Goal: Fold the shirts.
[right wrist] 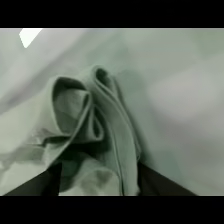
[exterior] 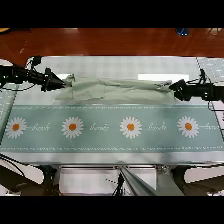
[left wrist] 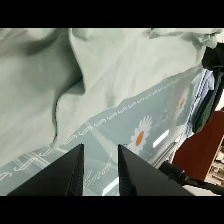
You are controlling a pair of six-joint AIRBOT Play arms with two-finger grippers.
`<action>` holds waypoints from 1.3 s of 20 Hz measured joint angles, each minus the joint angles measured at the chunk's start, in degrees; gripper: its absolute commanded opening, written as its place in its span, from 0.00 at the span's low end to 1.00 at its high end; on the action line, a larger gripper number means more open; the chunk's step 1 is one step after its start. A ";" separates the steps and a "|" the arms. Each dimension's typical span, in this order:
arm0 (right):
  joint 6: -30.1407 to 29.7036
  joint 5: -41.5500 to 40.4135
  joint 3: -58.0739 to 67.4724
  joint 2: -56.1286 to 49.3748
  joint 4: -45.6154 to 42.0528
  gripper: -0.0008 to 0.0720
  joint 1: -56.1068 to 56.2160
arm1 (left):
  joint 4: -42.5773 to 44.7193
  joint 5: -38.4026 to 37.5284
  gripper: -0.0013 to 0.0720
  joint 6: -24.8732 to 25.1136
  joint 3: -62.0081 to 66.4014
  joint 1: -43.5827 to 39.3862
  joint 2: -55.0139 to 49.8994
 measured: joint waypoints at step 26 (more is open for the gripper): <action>13.07 19.30 -0.13 48.37 -27.96 0.04 9.18 | -11.21 5.60 0.05 3.58 0.00 -32.65 0.85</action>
